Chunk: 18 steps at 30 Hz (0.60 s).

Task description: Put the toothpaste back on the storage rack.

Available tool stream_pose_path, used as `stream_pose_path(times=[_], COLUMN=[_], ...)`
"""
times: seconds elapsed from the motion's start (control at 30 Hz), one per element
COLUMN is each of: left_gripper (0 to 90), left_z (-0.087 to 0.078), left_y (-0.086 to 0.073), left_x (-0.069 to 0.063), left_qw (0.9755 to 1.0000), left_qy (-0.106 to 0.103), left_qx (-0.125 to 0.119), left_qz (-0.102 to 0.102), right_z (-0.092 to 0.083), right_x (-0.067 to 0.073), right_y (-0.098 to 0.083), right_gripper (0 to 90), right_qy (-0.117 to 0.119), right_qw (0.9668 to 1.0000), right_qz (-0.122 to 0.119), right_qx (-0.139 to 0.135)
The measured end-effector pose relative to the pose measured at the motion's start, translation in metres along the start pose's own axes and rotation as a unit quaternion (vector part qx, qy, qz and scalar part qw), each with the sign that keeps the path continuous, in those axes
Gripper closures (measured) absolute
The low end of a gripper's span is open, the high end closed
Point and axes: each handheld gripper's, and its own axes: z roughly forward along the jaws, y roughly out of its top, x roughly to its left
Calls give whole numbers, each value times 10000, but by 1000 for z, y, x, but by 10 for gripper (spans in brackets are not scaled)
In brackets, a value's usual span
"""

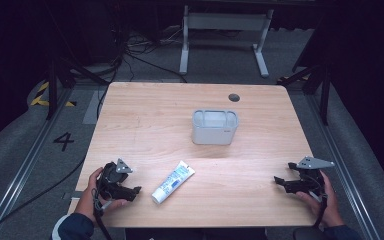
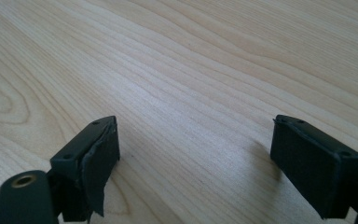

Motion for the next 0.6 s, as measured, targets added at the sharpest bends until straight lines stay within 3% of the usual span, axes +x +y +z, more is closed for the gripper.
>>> stream_pose_path(times=[0.27, 0.37, 0.6], left_gripper=[189, 190, 189], left_z=[-12, -14, -20], left_y=[11, 16, 23], left_x=[-16, -22, -31], left_qw=[9995, 9989, 9981], left_qy=[42, 165, 47], left_qx=[-74, -107, -205], left_qz=[304, 428, 574], right_z=[0, 0, 0], right_x=[0, 0, 0], right_y=[0, 0, 0], right_gripper=[162, 162, 162], right_qy=[-9, -14, -10], right_qw=[10000, 10000, 10000], right_qz=[-10, -9, -8], right_qx=[-5, -6, -6])
